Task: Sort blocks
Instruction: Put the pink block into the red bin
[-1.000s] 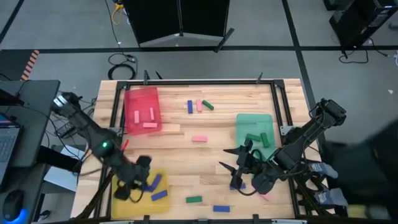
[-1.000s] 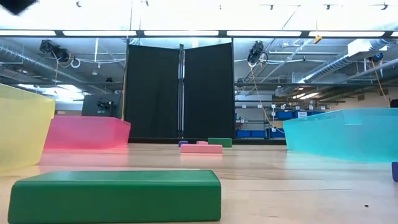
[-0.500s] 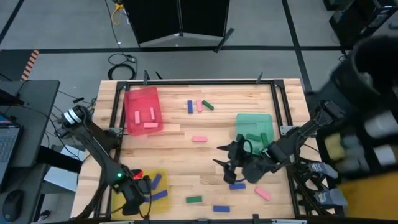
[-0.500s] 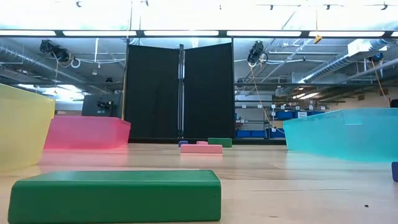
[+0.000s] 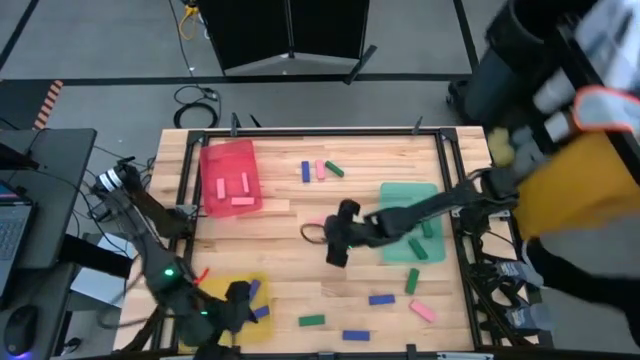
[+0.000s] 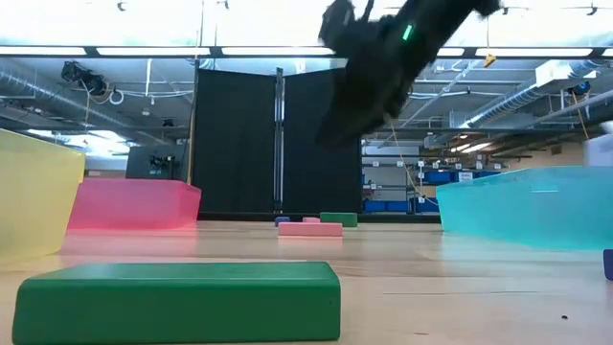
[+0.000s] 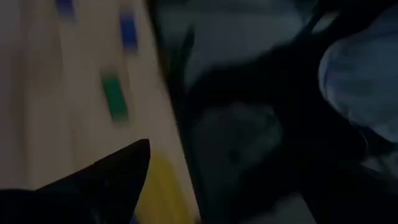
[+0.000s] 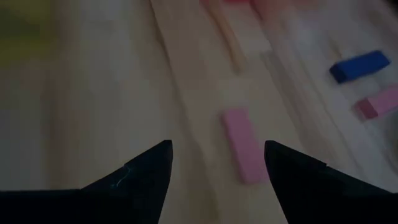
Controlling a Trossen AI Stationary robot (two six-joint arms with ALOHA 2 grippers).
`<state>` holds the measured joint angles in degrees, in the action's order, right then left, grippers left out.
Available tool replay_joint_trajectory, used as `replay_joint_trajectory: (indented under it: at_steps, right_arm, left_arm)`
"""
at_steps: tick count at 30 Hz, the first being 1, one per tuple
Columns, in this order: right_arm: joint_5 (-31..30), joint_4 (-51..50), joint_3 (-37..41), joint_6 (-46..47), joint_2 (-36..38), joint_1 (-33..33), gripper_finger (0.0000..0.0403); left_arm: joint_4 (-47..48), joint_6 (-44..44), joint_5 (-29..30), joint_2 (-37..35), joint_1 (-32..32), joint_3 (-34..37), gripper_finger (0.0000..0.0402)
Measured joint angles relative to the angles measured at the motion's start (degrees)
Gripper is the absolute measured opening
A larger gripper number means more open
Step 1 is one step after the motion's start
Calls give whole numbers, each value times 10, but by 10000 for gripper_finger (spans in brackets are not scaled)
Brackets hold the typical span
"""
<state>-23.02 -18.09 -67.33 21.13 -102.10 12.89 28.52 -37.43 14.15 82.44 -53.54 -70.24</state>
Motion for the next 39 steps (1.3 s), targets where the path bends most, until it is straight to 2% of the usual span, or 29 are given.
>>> replay_joint_trajectory:
  at_steps: [5, 10, 12, 15, 19, 22, 25, 28, 31, 36, 39]
  right_arm:
    - [58, 1, 0, -70, -46, -58, 266]
    - [95, 19, 0, -133, -86, -87, 264]
    - [121, 37, 0, -142, -101, -94, 263]
    - [121, 46, -2, -137, -121, -100, 258]
    - [124, 57, -2, -119, -135, -105, 225]
    - [124, 79, -2, -117, -137, -103, 171]
    - [121, 121, -1, -107, -140, -102, 114]
    - [122, 164, 1, -89, -143, -104, 115]
    - [133, 234, 1, -76, -143, -99, 115]
    - [135, 400, -9, -74, -145, -98, 115]
    - [128, 418, -56, -81, -166, -112, 115]
  left_arm:
    - [-37, 152, 128, -17, -26, -57, 368]
    - [-82, 277, 241, -42, -49, -72, 359]
    - [-95, 312, 290, -56, -56, -72, 355]
    - [-117, 360, 357, -78, -65, -73, 350]
    - [-137, 410, 423, -107, -77, -73, 340]
    - [-139, 420, 483, -133, -78, -73, 331]
    - [-125, 413, 576, -158, -77, -72, 322]
    - [-101, 405, 636, -180, -77, -55, 313]
    - [-66, 371, 662, -200, -76, -30, 304]
    - [-58, 321, 670, -252, -76, 32, 278]
    - [-59, 297, 670, -292, -76, 74, 257]
